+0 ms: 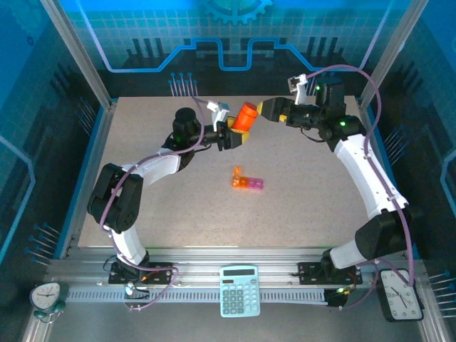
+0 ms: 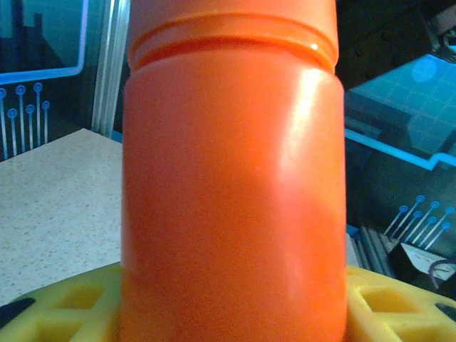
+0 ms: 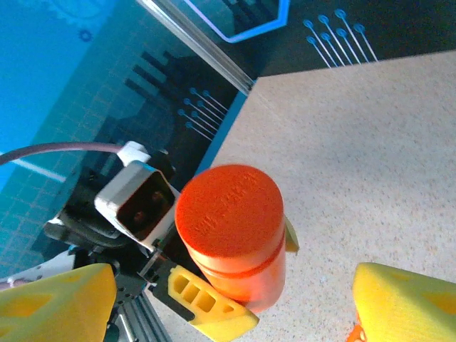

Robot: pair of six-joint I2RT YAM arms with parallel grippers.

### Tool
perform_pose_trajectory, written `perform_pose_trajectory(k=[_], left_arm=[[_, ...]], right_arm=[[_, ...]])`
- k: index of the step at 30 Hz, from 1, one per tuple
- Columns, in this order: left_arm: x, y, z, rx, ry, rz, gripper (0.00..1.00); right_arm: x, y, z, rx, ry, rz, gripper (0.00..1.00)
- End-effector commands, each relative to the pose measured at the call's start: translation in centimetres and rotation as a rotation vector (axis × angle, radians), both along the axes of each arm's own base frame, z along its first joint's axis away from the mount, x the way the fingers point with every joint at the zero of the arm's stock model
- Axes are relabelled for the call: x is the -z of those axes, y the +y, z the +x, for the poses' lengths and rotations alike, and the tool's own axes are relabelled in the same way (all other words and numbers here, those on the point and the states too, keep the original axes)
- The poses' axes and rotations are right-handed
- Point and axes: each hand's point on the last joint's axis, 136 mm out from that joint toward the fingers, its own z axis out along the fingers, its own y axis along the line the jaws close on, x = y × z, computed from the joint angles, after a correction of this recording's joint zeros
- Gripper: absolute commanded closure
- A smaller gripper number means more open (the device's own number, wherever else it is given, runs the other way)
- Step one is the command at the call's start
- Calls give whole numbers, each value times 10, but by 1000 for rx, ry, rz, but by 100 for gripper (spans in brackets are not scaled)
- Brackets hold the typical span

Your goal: Sort the pills into containers

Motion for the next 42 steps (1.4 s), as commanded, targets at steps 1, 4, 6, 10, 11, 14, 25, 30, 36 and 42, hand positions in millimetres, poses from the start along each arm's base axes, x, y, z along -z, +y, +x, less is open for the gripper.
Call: perform_pose_trajectory(k=[1,4,6,10,11,14,25,30,36,42], left_arm=[[-26,0,-12,73,-53,-38,96],[-24,-1,-15,102,-33,-40,96],[-25,-1,-17,119,-24,-42,96],[-26,-3,-20,148,-7,-49,96],[-27,-3,-21,154,-6,-52,96],[-29,-4,-22,165,-2,-55,96],[-29,-4,-24,175,2,-54,96],[-30,-4,-23,173,2,-55,96],[-33,-4,-18,147,-5,-57,96],[-39,0,-8,12,-68,-47,96]], right_arm=[[-10,0,-3,-88,-77,22,14],[-10,5,0,-133,-86,24,15],[-11,9,3,-157,-85,29,14],[-9,21,4,-201,-77,20,14],[-8,25,3,-212,-75,17,14],[-5,35,2,-241,-65,11,14],[5,45,-2,-278,-31,11,28],[11,48,-6,-296,-13,19,46],[22,53,-10,-279,14,10,55],[48,58,-5,-108,49,-65,59]])
